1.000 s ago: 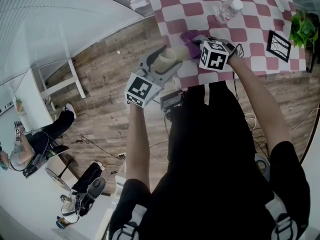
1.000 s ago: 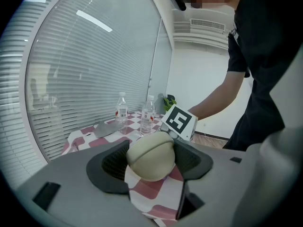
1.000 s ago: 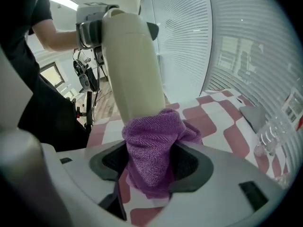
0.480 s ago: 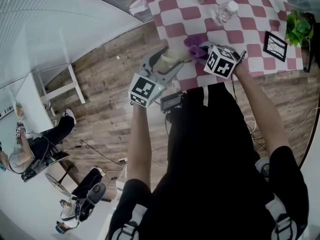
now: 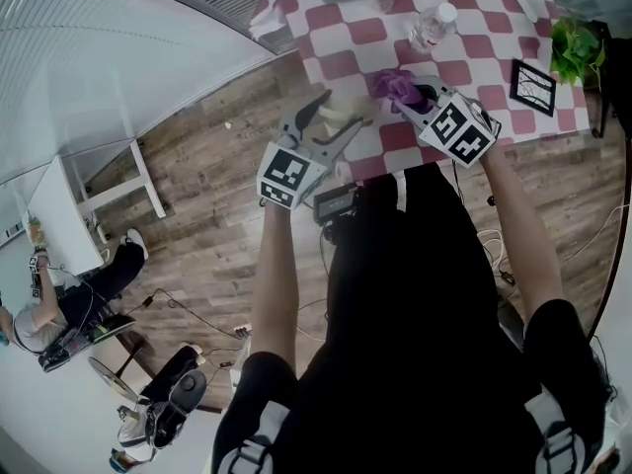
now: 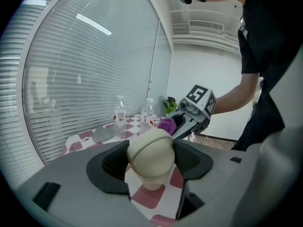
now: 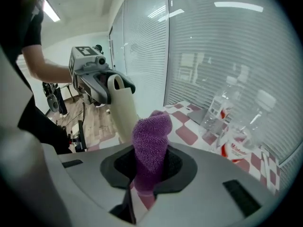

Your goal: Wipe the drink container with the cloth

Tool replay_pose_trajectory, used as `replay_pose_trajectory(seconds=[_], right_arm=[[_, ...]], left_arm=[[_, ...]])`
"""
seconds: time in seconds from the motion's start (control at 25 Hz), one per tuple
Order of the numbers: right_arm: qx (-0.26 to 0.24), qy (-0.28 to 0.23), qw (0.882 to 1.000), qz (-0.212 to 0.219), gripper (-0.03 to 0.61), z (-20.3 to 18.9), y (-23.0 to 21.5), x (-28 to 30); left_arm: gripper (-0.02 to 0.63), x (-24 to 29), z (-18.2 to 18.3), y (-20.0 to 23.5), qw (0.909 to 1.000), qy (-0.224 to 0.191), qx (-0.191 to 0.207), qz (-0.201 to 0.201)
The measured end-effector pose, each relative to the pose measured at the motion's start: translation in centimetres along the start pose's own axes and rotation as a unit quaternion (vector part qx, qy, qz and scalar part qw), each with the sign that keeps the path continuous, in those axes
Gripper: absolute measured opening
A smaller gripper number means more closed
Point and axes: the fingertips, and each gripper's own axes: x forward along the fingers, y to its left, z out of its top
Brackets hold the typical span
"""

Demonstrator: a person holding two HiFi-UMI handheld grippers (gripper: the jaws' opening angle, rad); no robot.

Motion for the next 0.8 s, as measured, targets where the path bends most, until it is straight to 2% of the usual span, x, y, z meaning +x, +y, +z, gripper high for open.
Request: replay_pose_trajectory(seconds=[0.16,0.32,0.6,0.8], right_arm=[[0.030,-0.037,0.998,-0.041,0.087,1.5,-0.5,-3.5],[0.048,-0.065,0.995,-0.065,0.087,2.5,-0.2,-6.5],[0.060,-0.066,0.993,-0.074,0.087,0.9,-0.5,-9.9],[0.052,-0.078,0.994,-0.065,0.087,0.7,-1.0,-11.8]], left_arm=[[0.284,0.5,0.3,-0.4,1.0000,-0.003,0.008,-0.004],[0.284,1.5,0.7,-0.7,0.9998,0.002,0.020,-0.005],[0.284,3.8,1.3,-2.0,0.9996,0.010,0.026,0.011],[0.284,4.5,1.3,-2.1,0.9993,0.004,0.011,0.035]])
